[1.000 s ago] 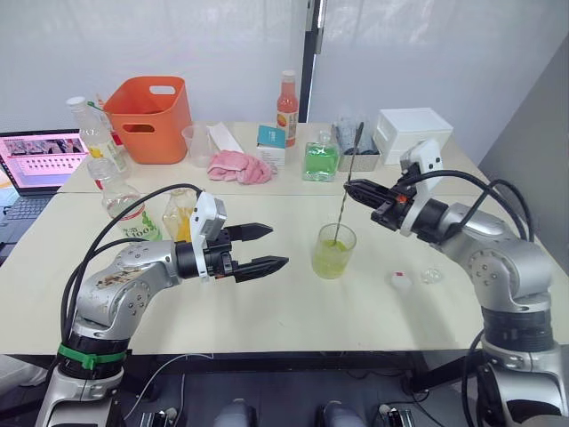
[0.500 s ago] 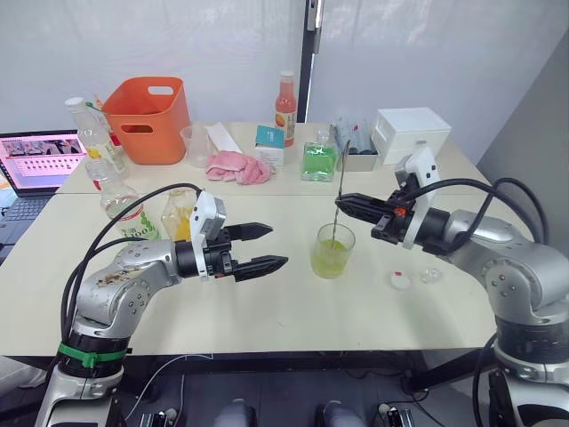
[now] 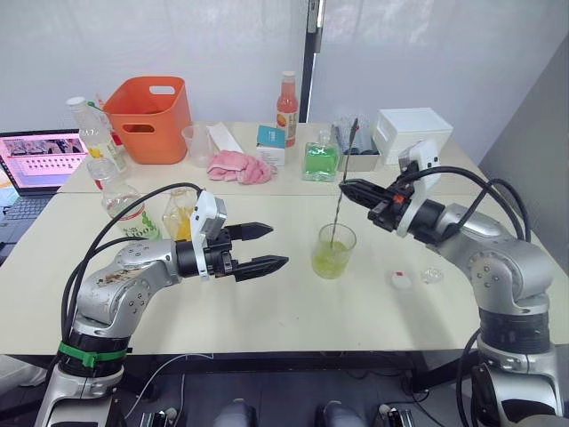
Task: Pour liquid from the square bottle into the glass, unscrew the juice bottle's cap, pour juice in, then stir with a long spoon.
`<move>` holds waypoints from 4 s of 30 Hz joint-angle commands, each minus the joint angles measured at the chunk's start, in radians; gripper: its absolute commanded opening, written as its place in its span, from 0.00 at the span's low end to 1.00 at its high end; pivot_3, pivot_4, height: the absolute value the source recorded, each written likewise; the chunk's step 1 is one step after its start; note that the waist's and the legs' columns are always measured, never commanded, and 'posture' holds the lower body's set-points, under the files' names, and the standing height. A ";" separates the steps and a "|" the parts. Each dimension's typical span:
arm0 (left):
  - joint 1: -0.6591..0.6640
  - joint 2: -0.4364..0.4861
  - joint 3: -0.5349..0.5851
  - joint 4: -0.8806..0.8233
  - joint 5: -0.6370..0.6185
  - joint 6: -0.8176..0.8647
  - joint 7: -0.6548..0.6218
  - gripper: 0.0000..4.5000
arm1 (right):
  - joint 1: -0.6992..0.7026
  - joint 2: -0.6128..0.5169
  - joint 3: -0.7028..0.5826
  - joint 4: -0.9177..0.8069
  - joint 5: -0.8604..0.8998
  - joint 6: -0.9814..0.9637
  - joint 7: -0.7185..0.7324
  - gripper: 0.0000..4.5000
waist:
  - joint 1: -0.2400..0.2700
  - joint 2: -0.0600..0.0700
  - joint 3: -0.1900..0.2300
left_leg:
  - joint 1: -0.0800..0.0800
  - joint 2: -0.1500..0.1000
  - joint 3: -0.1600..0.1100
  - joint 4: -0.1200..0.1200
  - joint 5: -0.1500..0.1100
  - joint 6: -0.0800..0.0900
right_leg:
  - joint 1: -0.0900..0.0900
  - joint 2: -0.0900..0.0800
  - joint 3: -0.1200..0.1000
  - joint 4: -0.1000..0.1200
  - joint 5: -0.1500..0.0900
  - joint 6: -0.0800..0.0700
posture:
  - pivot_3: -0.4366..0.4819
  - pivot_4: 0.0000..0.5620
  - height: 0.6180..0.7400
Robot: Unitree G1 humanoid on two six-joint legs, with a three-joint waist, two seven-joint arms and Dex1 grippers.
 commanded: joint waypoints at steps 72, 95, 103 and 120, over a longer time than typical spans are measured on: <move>0.150 0.071 0.031 -0.094 0.057 -0.129 -0.055 0.99 | -0.036 -0.168 0.026 0.342 0.306 0.532 -0.358 0.00 | -0.006 0.000 0.000 | -0.002 0.000 0.001 -0.001 0.000 0.001 | 0.000 0.000 0.001 -0.004 0.000 0.000 | 0.48 0.27 0.79; 0.189 0.108 0.110 -0.101 0.029 -0.106 -0.041 1.00 | 0.049 -0.085 -0.118 0.174 0.133 0.471 -0.228 0.89 | -0.010 0.001 0.001 | -0.002 0.000 0.001 -0.001 -0.001 0.001 | -0.001 0.000 0.001 -0.004 0.000 0.001 | 0.48 0.27 0.79; 0.326 0.147 0.286 -0.084 0.013 -0.162 -0.060 1.00 | 0.213 -0.239 -0.334 -0.152 0.274 0.420 -0.034 0.99 | -0.010 0.001 0.001 | 0.000 0.001 0.000 -0.004 -0.001 0.001 | 0.000 0.000 0.000 -0.005 0.000 0.001 | 0.48 0.27 0.79; 0.553 0.188 0.423 0.172 0.157 -0.460 -0.176 1.00 | 0.877 -0.180 -0.532 0.012 -0.028 -0.360 0.421 0.99 | -0.002 0.000 -0.002 | 0.007 0.003 0.006 -0.010 0.001 -0.001 | 0.004 -0.001 0.002 -0.013 0.001 -0.002 | 0.48 0.27 0.79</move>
